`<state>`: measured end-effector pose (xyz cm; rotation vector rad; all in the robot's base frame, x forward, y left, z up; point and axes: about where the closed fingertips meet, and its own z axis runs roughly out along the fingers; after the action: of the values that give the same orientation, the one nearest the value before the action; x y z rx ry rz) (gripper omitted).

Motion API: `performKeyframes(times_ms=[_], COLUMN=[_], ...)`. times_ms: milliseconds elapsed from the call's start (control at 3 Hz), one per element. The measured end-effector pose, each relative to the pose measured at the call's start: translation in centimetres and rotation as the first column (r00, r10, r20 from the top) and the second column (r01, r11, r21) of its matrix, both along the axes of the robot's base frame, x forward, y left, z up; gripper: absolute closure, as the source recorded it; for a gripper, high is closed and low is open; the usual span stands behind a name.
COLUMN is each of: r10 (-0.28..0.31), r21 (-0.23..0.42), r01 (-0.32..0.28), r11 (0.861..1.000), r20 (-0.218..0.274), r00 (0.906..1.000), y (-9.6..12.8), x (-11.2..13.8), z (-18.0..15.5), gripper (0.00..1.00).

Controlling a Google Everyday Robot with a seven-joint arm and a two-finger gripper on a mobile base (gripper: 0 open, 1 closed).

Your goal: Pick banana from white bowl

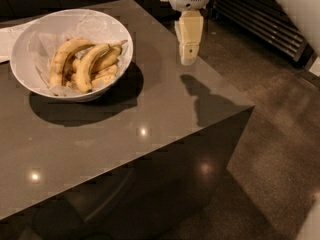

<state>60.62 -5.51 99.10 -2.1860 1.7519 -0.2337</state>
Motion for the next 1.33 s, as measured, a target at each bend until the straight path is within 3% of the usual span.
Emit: performKeyframes(times_ms=[333, 667, 1000, 1333], r10=[0.123, 0.118, 0.151, 0.237], r21=[-0.011, 0.013, -0.018, -0.064], r01=[-0.123, -0.119, -0.151, -0.234], r11=[0.992, 0.993, 0.988, 0.970], r20=[0.022, 0.041, 0.056, 0.045], r00=[0.9921, 0.9922, 0.9869, 0.9705], y=[3.9, 3.7, 4.9, 8.1], x=[0.6, 0.8, 2.2, 3.3], z=[0.4, 0.6, 0.9, 0.3], gripper=[0.00, 0.00, 0.00, 0.00])
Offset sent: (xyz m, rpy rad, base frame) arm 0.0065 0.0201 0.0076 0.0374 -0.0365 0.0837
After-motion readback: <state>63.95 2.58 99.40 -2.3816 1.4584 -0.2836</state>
